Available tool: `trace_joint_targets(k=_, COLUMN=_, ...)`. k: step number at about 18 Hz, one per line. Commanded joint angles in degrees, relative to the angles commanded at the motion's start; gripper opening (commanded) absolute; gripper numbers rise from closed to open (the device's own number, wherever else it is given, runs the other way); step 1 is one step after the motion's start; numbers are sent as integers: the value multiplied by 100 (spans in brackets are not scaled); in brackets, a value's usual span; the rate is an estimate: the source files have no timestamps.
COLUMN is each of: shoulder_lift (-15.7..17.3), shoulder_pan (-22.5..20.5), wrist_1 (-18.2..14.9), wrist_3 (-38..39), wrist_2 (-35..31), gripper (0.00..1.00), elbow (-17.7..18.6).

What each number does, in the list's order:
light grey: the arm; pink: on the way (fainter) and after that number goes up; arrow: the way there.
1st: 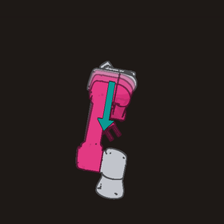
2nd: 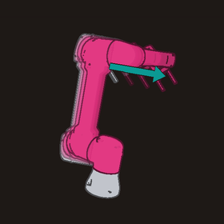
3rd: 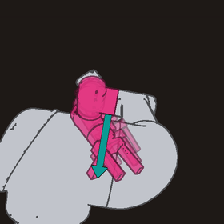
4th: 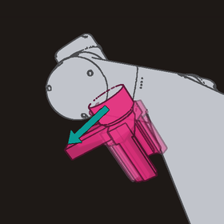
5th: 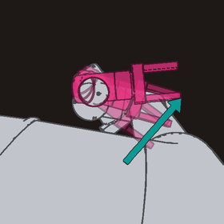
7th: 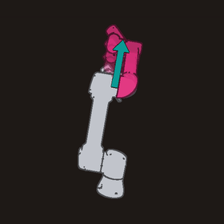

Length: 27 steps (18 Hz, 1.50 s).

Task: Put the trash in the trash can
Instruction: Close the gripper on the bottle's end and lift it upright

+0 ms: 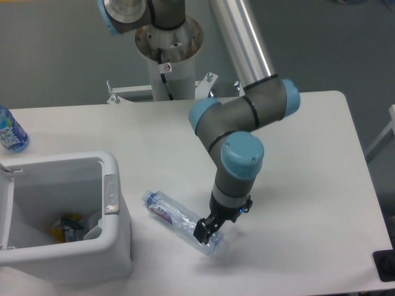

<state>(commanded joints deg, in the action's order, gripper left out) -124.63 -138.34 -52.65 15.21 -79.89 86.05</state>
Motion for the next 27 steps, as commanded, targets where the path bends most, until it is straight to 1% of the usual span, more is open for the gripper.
trace_joint_targets(k=3, shoulder_lift=-149, shoulder_pan=18, wrist_1=0, wrist_3=0, wrist_2=-70, gripper=100, elbow=-62)
trace_joint_targets(k=6, shoulder_lift=-176, shoulder_pan=62, wrist_1=0, wrist_3=-26, wrist_2=-79, gripper=100, elbow=-70)
trace_joint_targets(k=11, shoulder_lift=-369, shoulder_pan=185, wrist_1=0, wrist_3=-18, wrist_2=-114, gripper=100, elbow=-106)
trace_joint_targets(k=14, shoulder_lift=-431, shoulder_pan=273, wrist_1=0, wrist_3=-18, wrist_2=-263, gripper=100, elbow=-132)
trace_joint_targets(k=15, shoulder_lift=-422, shoulder_pan=281, wrist_1=0, wrist_3=-18, wrist_2=-264, gripper=96, elbow=-132)
trace_joint_targets(k=19, shoulder_lift=-405, shoulder_pan=281, wrist_1=0, wrist_3=-9, wrist_2=-272, gripper=72, elbow=-114)
trace_joint_targets(k=21, shoulder_lift=-387, shoulder_pan=281, wrist_1=0, wrist_3=-9, wrist_2=-273, gripper=67, elbow=-106)
trace_joint_targets(k=23, shoulder_lift=-369, shoulder_pan=281, wrist_1=0, wrist_3=-9, wrist_2=-281, gripper=64, elbow=-79)
trace_joint_targets(k=27, shoulder_lift=-334, shoulder_pan=281, wrist_1=0, wrist_3=-9, wrist_2=-307, gripper=62, elbow=-70)
